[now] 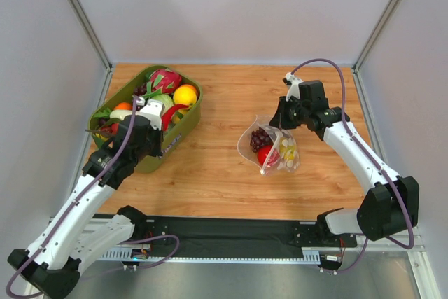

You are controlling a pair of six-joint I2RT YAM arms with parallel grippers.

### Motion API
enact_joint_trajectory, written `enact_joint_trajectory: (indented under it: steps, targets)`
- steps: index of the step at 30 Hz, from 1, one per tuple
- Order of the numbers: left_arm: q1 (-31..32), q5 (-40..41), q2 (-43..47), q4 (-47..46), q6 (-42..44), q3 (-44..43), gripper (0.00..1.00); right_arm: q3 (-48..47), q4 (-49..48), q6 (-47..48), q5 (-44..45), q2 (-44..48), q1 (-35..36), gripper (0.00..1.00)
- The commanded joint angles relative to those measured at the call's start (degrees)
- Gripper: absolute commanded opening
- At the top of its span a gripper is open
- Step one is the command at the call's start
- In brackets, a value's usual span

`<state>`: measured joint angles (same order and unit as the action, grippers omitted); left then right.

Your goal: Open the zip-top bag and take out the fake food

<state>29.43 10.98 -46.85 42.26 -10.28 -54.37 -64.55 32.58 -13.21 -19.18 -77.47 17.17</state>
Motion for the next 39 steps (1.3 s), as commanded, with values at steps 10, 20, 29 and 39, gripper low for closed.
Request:
enact_joint_trajectory:
  steps: [10, 20, 29, 39]
  targets:
    - [-7.02, -6.50, -0.52, 0.02, -4.83, 2.95, 0.00, -1.37, -1.11, 1.26, -0.16, 1.27, -0.38, 0.00]
    - [-7.46, -4.31, -2.81, 1.42, -5.97, 4.27, 0.00, -1.28, -0.94, 1.17, -0.24, 1.27, -0.47, 0.00]
    - [-7.63, -2.20, -3.34, 2.30, -6.68, 3.31, 0.41, -1.36, -0.67, 1.26, -0.24, 1.18, -0.56, 0.00]
    - [-7.63, -1.75, -2.90, 1.34, -6.42, 1.81, 0.77, -1.36, -0.67, 1.26, -0.33, 1.09, -0.56, 0.00]
